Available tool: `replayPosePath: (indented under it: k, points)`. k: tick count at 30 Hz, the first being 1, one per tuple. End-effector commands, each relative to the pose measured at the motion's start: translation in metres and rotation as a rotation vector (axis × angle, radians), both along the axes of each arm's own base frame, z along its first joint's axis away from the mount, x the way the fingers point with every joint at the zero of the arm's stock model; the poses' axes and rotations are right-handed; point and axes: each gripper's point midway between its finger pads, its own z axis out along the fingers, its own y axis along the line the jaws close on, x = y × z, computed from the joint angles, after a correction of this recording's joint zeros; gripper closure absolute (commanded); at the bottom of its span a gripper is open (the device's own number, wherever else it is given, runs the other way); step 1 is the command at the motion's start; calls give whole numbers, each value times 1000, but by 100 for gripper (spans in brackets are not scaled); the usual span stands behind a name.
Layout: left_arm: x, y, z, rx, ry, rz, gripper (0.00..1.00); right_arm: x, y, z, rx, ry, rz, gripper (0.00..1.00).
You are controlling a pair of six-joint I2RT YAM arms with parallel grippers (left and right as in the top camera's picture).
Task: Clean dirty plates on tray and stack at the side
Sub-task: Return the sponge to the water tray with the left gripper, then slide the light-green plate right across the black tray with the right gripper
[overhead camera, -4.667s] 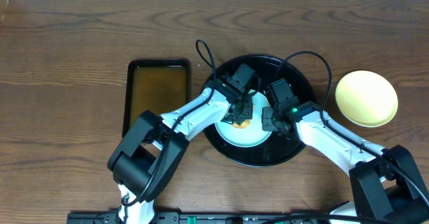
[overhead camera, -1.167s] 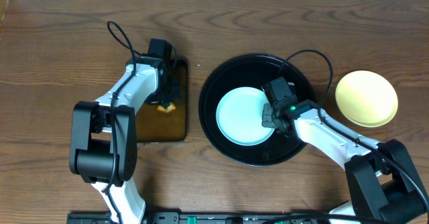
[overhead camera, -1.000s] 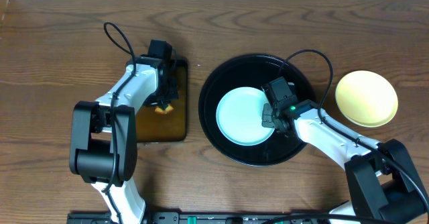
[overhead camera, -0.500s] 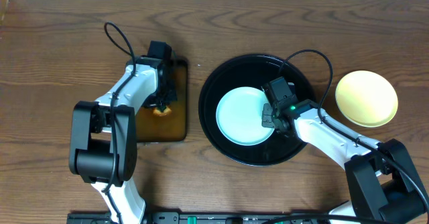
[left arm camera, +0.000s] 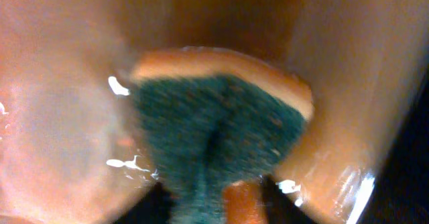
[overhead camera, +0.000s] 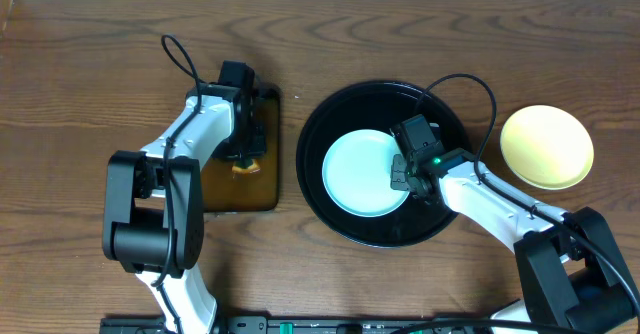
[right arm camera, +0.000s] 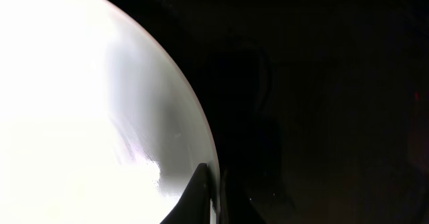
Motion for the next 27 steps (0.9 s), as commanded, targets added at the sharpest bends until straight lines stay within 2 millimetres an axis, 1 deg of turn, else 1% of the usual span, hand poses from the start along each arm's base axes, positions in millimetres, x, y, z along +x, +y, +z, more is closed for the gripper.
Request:
replayPosePath:
  k: [1, 3, 6, 9, 12, 14, 16, 20, 27]
  points:
    - [9, -8, 23, -47, -58, -4, 24, -12, -8, -18, -20, 72, 2, 99]
    - [12, -6, 36, -40, -96, 1, 24, -11, -7, -18, -18, 68, 3, 99]
    - [17, 1, 62, -10, -170, 13, 23, -10, -7, -18, -15, 62, 3, 99]
    - [17, 3, 84, -3, -226, 16, 23, -10, -4, -18, -5, 64, 18, 99]
    - [15, 4, 99, -6, -257, 17, 23, -6, 3, -16, 26, 52, 45, 99]
    - [13, 4, 103, -7, -260, 17, 23, -2, 4, -15, 34, 34, 45, 99]
    - [10, 4, 103, -6, -251, 17, 22, 4, 4, -13, 44, 13, 38, 99]
    - [6, 5, 101, -4, -235, 16, 22, 13, 5, -10, 39, -24, 83, 99]
    - [7, 5, 101, -4, -237, 17, 22, 17, 11, -7, 49, -44, 157, 99]
